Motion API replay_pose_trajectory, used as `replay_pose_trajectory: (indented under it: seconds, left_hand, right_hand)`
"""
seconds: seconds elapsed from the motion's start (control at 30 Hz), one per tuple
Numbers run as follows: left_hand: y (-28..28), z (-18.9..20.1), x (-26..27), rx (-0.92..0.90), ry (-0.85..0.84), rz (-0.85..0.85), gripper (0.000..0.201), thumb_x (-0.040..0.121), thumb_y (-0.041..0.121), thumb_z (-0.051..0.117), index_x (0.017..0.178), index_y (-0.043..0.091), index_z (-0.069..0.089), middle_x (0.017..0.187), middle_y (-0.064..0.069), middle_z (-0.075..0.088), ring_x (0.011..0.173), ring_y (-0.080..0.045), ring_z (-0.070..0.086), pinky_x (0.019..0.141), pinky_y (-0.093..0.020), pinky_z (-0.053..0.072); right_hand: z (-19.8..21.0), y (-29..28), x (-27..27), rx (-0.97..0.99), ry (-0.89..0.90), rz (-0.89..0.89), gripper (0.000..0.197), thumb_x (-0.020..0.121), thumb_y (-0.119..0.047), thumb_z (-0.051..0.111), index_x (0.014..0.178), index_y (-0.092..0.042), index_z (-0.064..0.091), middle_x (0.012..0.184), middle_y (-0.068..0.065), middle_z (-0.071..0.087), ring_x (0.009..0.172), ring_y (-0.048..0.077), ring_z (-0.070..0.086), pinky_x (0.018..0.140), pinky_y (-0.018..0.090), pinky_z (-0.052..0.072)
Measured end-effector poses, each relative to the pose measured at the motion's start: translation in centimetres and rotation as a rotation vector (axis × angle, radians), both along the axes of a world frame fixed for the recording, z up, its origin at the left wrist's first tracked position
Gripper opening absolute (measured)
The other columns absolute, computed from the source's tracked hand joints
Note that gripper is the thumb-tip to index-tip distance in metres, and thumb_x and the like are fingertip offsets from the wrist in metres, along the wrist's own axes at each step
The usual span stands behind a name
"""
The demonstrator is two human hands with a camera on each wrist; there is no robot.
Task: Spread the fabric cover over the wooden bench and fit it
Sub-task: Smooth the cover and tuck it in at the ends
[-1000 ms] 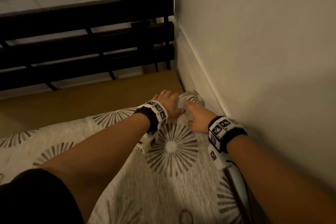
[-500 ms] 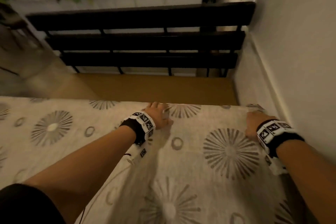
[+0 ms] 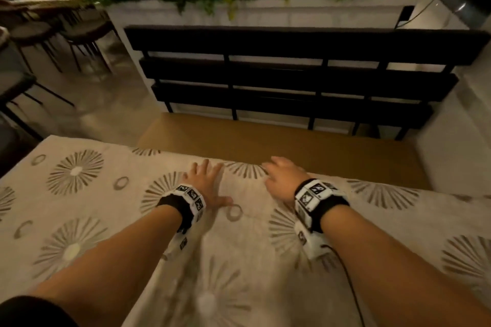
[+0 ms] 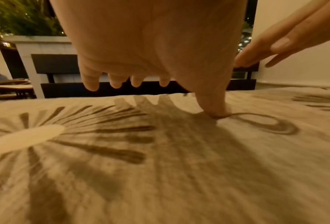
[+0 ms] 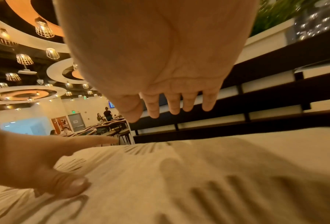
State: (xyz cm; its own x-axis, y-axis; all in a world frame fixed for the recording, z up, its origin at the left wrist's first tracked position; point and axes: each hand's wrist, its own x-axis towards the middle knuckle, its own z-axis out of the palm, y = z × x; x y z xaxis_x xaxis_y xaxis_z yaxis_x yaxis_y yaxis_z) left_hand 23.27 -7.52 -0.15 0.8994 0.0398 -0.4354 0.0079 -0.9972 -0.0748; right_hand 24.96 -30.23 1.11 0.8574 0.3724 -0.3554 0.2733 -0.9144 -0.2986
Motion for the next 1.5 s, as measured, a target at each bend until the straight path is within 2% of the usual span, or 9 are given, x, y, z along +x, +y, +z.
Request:
replay_pose_trajectory:
  seconds: [0.23, 0.5, 0.6, 0.83, 1.1, 1.2, 1.3, 1.37, 1.5]
  left_hand:
    - [2.4, -2.4, 4.1, -0.095, 0.152, -0.05, 0.129, 0.043, 0.094, 0.052, 0.147, 0.045, -0.007, 0.16, -0.014, -0.006, 0.143, -0.05, 0.001, 0.114, -0.061, 0.014]
    - [1.5, -1.2, 5.5, -0.014, 0.18, -0.15, 0.134, 0.031, 0.093, 0.059, 0.146, 0.039, 0.016, 0.152, -0.016, 0.025, 0.134, -0.048, 0.031, 0.107, -0.059, 0.031]
    - [-1.8, -0.3, 6.5, 0.131, 0.136, -0.366, 0.112, 0.052, 0.085, 0.062, 0.143, 0.026, 0.035, 0.14, -0.015, 0.047, 0.123, -0.041, 0.049, 0.099, -0.056, 0.042]
    - [-18.6, -0.7, 3.8, -0.119, 0.2, -0.535, 0.13, 0.034, 0.092, 0.057, 0.143, 0.048, 0.0, 0.152, -0.013, 0.03, 0.135, -0.04, 0.036, 0.108, -0.058, 0.03]
    - [-18.8, -2.8, 5.2, -0.042, 0.281, -0.395, 0.14, 0.015, 0.099, 0.05, 0.135, 0.059, -0.01, 0.156, -0.013, 0.02, 0.141, -0.044, 0.021, 0.111, -0.064, 0.02]
    - [-18.7, -3.1, 5.4, -0.045, 0.319, -0.381, 0.14, 0.008, 0.099, 0.046, 0.131, 0.064, -0.011, 0.159, -0.012, 0.015, 0.143, -0.044, 0.016, 0.112, -0.064, 0.018]
    - [-18.8, -2.2, 5.2, -0.016, 0.319, -0.372, 0.137, 0.022, 0.095, 0.056, 0.136, 0.06, -0.012, 0.158, -0.012, 0.016, 0.141, -0.045, 0.019, 0.113, -0.062, 0.019]
    - [-18.5, -1.4, 4.6, -0.025, 0.288, -0.381, 0.131, 0.039, 0.089, 0.063, 0.141, 0.054, -0.01, 0.157, -0.012, 0.017, 0.142, -0.043, 0.019, 0.115, -0.059, 0.017]
    - [-18.0, -1.1, 3.0, -0.091, 0.165, -0.459, 0.123, 0.054, 0.082, 0.063, 0.147, 0.041, -0.006, 0.158, -0.014, 0.019, 0.144, -0.038, 0.017, 0.115, -0.058, 0.009]
  right_hand:
    - [-3.9, 8.8, 2.8, -0.067, 0.143, -0.096, 0.061, 0.098, -0.05, 0.025, 0.153, -0.032, 0.007, 0.162, 0.005, 0.004, 0.149, 0.025, 0.003, 0.12, 0.044, 0.004]
    - [-3.7, -11.6, 0.5, -0.371, 0.204, -0.525, 0.065, 0.096, -0.059, 0.014, 0.15, -0.024, 0.023, 0.16, 0.009, 0.017, 0.146, 0.03, 0.018, 0.119, 0.042, 0.015]
    - [-2.4, -18.6, -0.6, -0.527, 0.228, -0.63, 0.062, 0.096, -0.054, 0.023, 0.148, -0.021, 0.026, 0.159, 0.013, 0.017, 0.144, 0.034, 0.02, 0.118, 0.045, 0.02]
    - [-2.3, -14.3, 0.0, -0.156, 0.154, -0.223, 0.055, 0.094, -0.049, 0.039, 0.144, -0.027, 0.037, 0.15, 0.007, 0.04, 0.134, 0.028, 0.041, 0.11, 0.04, 0.034]
    - [-1.3, -36.8, -4.3, -0.427, 0.198, -0.65, 0.052, 0.098, -0.045, 0.025, 0.139, -0.019, 0.044, 0.147, 0.013, 0.042, 0.132, 0.032, 0.044, 0.109, 0.04, 0.035]
    - [-0.1, -41.1, -6.1, -0.558, 0.299, -0.695, 0.051, 0.102, -0.032, 0.031, 0.15, -0.017, 0.022, 0.154, 0.018, 0.029, 0.137, 0.034, 0.036, 0.112, 0.038, 0.031]
    - [1.2, -40.8, -6.4, -0.686, 0.316, -0.691, 0.069, 0.097, -0.021, 0.048, 0.153, -0.019, 0.007, 0.156, 0.015, 0.023, 0.138, 0.033, 0.035, 0.109, 0.04, 0.036]
    - [1.0, -37.9, -4.4, -0.715, 0.133, -0.656, 0.065, 0.093, -0.03, 0.05, 0.151, -0.018, 0.021, 0.156, 0.015, 0.024, 0.137, 0.037, 0.033, 0.11, 0.052, 0.032]
    - [1.3, -22.3, 0.1, -0.373, -0.119, -0.292, 0.046, 0.091, -0.034, 0.042, 0.135, -0.02, 0.046, 0.137, 0.01, 0.047, 0.122, 0.031, 0.048, 0.101, 0.043, 0.04]
